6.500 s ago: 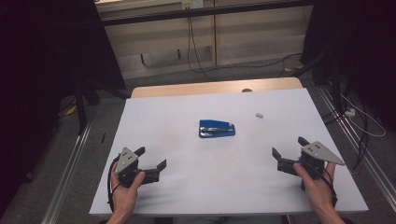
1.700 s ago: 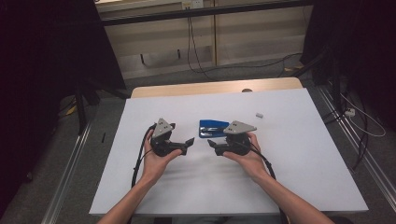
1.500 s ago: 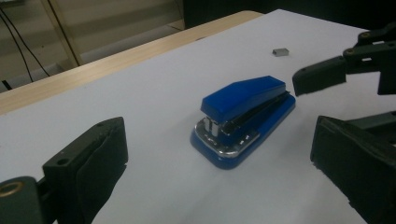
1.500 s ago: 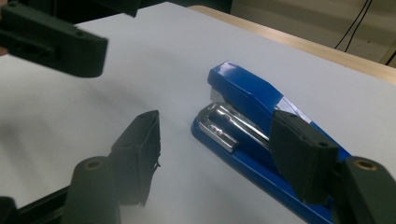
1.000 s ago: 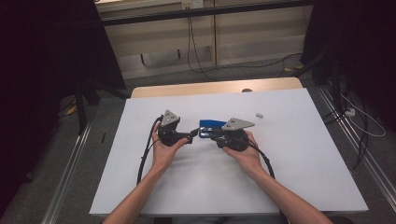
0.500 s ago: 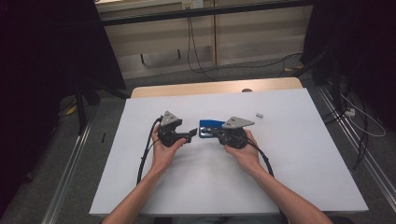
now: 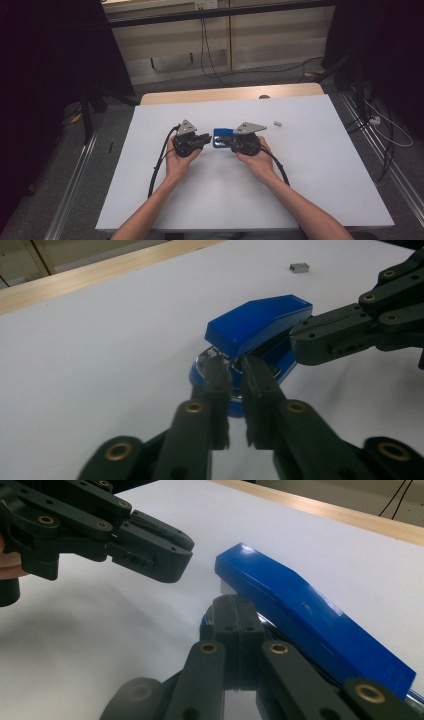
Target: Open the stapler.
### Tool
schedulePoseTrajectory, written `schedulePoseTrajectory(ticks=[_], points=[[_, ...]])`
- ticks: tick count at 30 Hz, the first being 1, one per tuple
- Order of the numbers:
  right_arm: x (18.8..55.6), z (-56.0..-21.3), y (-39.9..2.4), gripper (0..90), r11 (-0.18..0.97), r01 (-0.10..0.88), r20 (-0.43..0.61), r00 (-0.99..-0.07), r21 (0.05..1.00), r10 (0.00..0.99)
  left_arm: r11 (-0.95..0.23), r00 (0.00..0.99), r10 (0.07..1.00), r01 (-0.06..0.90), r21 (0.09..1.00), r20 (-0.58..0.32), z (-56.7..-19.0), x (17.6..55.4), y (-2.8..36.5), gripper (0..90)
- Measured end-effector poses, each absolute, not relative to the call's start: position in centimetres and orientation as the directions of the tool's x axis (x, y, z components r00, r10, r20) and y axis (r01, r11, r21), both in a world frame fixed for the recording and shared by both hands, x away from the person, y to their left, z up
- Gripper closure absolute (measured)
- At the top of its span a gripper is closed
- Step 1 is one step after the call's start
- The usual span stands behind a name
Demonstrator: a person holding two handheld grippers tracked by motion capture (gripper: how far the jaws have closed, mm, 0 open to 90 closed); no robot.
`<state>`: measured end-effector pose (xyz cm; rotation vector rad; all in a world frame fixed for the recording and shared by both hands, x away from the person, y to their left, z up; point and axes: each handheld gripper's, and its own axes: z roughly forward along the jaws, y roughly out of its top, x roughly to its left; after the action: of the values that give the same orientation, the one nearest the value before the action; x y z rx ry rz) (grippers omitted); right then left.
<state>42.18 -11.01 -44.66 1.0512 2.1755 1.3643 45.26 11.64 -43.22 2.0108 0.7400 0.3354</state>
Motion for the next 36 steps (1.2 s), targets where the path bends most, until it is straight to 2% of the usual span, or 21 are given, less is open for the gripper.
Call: schedulePoseTrajectory(ticks=[3,16,26,36], points=[[42.4,-44.6,-10.9,90.0,0.261,0.401,0.077,-0.656,0.878,0.751,-0.365,0.757,0.65,0.39,0.846,-0.068,-43.3,45.5,11.6,90.0],[43.3,-45.2,-10.1,90.0,0.295,0.434,0.075,-0.657,0.852,0.75,-0.41,0.762,0.647,0.387,0.826,-0.036,-44.0,47.0,10.9,90.0],[44.0,-45.8,-9.8,90.0,0.321,0.452,0.065,-0.655,0.832,0.753,-0.391,0.752,0.656,0.409,0.824,-0.062,-44.5,47.3,11.1,90.0],[44.2,-45.6,-9.5,90.0,0.34,0.454,0.051,-0.655,0.824,0.754,-0.417,0.759,0.649,0.402,0.815,-0.042,-44.9,47.6,10.5,90.0]])
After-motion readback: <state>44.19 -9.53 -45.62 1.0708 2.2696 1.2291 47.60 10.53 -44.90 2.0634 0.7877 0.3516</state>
